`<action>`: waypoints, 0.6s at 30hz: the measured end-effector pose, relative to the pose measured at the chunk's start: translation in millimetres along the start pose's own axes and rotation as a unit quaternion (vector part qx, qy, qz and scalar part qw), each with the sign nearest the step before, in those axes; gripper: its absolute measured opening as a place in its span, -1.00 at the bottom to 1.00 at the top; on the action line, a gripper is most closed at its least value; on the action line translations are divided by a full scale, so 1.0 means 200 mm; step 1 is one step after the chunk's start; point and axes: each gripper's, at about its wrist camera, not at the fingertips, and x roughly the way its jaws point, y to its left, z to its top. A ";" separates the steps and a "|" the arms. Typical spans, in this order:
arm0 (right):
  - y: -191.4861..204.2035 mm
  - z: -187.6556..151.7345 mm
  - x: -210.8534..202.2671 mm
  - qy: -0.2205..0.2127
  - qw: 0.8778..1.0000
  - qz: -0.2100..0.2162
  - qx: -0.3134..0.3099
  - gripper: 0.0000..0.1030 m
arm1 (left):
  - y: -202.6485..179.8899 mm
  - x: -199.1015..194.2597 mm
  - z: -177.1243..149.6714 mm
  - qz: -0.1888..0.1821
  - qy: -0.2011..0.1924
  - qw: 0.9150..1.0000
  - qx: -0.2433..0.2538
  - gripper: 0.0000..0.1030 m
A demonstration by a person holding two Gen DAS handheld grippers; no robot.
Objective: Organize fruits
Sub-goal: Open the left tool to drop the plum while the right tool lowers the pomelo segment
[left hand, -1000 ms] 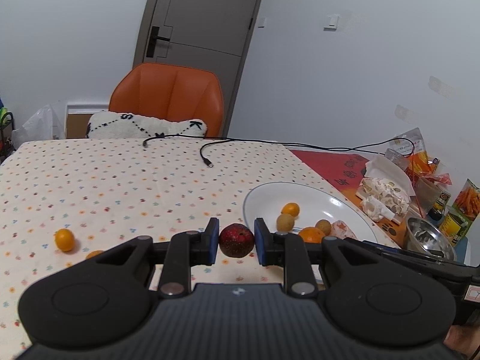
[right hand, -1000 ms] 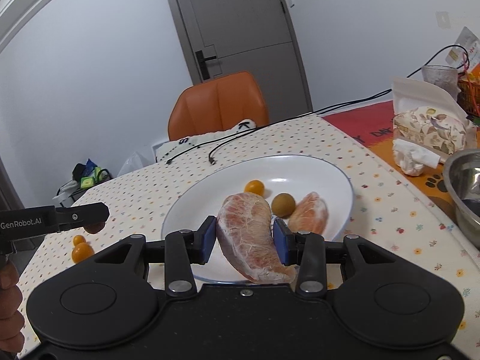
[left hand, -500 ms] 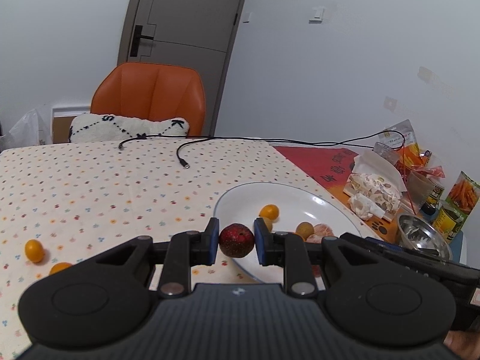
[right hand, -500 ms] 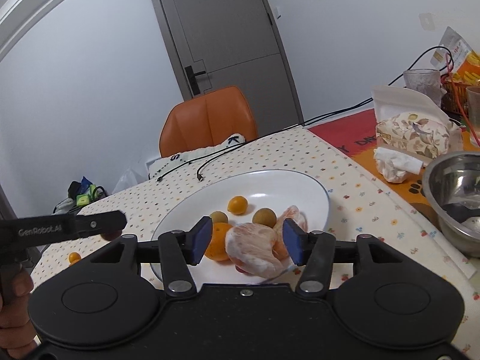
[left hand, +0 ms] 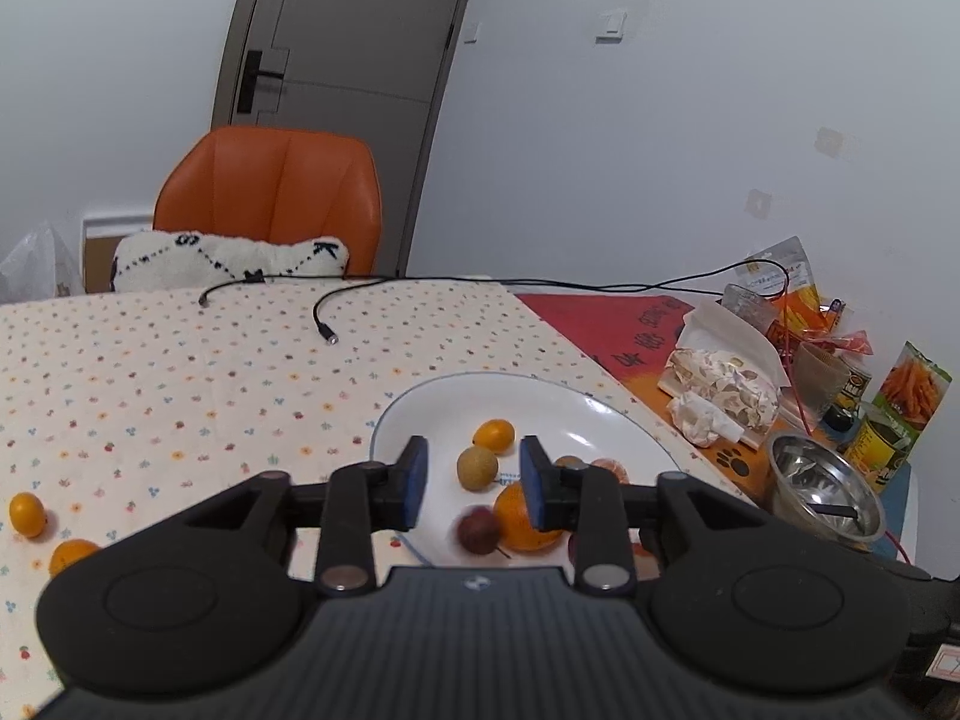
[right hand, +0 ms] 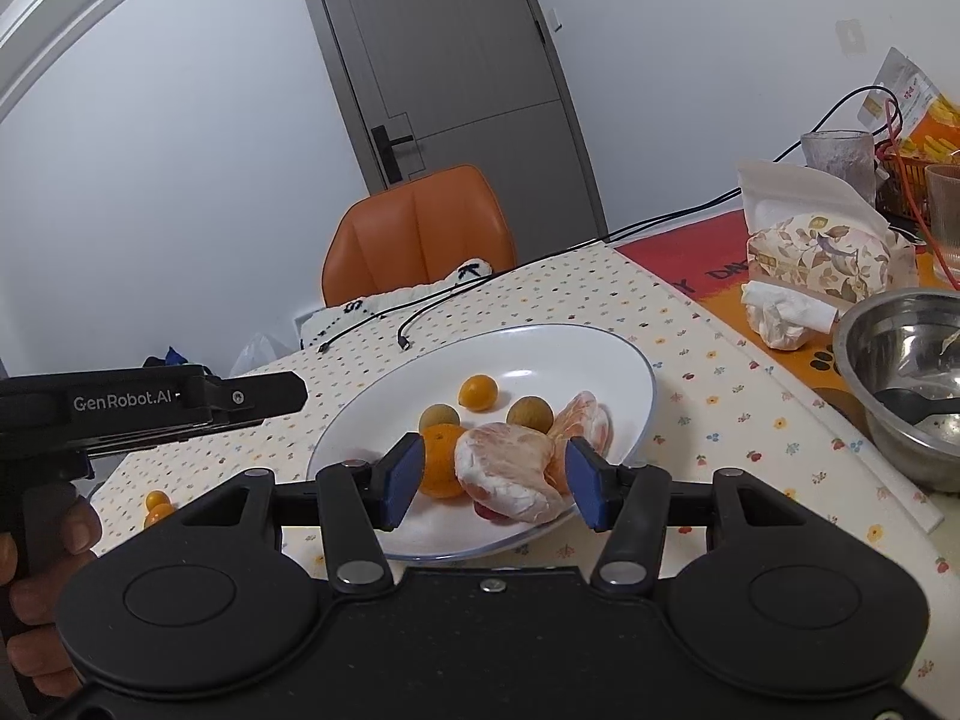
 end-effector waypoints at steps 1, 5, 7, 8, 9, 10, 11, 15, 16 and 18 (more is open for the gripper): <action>0.00 0.00 0.00 0.000 1.000 0.001 0.001 0.02 | 0.01 0.00 0.00 0.004 0.001 1.000 -0.001 -0.19; 0.01 -0.01 0.00 0.000 1.000 0.008 0.006 0.07 | 0.03 -0.04 0.00 0.024 -0.009 1.000 0.002 0.18; 0.03 0.00 0.00 -0.001 1.000 0.011 0.006 0.10 | 0.05 -0.07 0.00 0.037 -0.014 0.999 0.001 0.38; 0.03 0.00 0.00 -0.001 1.000 0.013 0.006 0.14 | 0.06 -0.08 0.01 0.045 -0.018 0.999 0.000 0.49; 0.04 0.00 0.00 -0.002 1.000 0.015 0.005 0.18 | 0.08 -0.10 0.01 0.053 -0.024 0.998 -0.002 0.53; 0.05 -0.01 0.00 -0.003 1.000 0.017 0.004 0.20 | 0.09 -0.11 0.01 0.060 -0.029 0.998 -0.002 0.57; 0.06 -0.01 0.00 -0.004 1.000 0.019 0.003 0.26 | 0.10 -0.12 0.01 0.067 -0.033 0.997 -0.002 0.59; 0.10 0.00 -0.02 -0.011 1.000 0.027 -0.004 0.59 | 0.15 -0.16 0.01 0.086 -0.034 0.996 -0.010 0.65; 0.11 0.00 -0.03 -0.013 0.999 0.029 -0.006 0.64 | 0.17 -0.17 0.01 0.089 -0.034 0.995 -0.012 0.67; 0.13 0.00 -0.04 -0.016 0.999 0.035 -0.007 0.81 | 0.19 -0.20 0.01 0.095 -0.037 0.995 -0.015 0.71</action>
